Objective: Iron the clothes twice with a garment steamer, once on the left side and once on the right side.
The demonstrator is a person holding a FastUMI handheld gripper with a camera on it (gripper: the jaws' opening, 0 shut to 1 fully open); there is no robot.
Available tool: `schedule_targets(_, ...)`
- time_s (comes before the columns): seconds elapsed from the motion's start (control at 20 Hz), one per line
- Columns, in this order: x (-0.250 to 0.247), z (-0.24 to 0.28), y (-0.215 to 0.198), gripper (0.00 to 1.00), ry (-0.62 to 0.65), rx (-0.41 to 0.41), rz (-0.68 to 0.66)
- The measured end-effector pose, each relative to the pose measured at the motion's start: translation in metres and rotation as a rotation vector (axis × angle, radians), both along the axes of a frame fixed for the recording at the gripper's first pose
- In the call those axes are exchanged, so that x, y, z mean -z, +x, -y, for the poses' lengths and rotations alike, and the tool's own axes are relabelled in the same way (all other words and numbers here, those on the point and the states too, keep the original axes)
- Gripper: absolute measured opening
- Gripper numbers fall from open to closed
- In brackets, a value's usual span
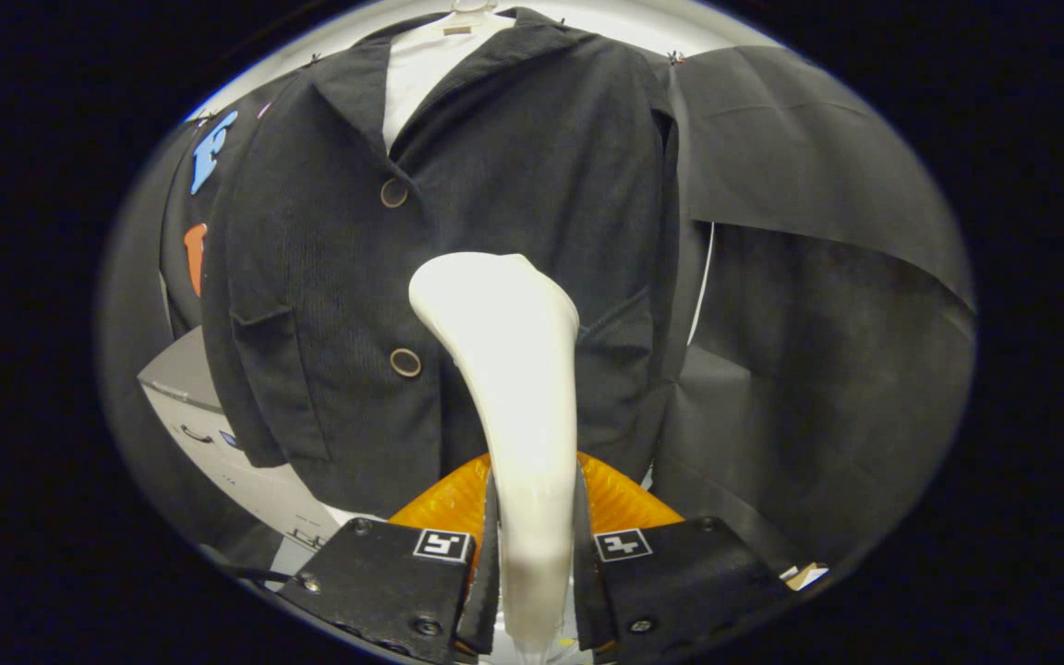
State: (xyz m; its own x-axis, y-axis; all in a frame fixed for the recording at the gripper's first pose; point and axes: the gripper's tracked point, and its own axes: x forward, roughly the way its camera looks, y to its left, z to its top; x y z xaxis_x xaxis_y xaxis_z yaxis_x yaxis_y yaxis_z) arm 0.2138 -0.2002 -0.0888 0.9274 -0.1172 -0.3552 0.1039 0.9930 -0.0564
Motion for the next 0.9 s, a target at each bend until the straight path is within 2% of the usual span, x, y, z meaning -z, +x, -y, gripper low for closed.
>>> schedule_targets(0.9,0.106,0.006,-0.020,0.36,0.031,-0.014,-0.200)
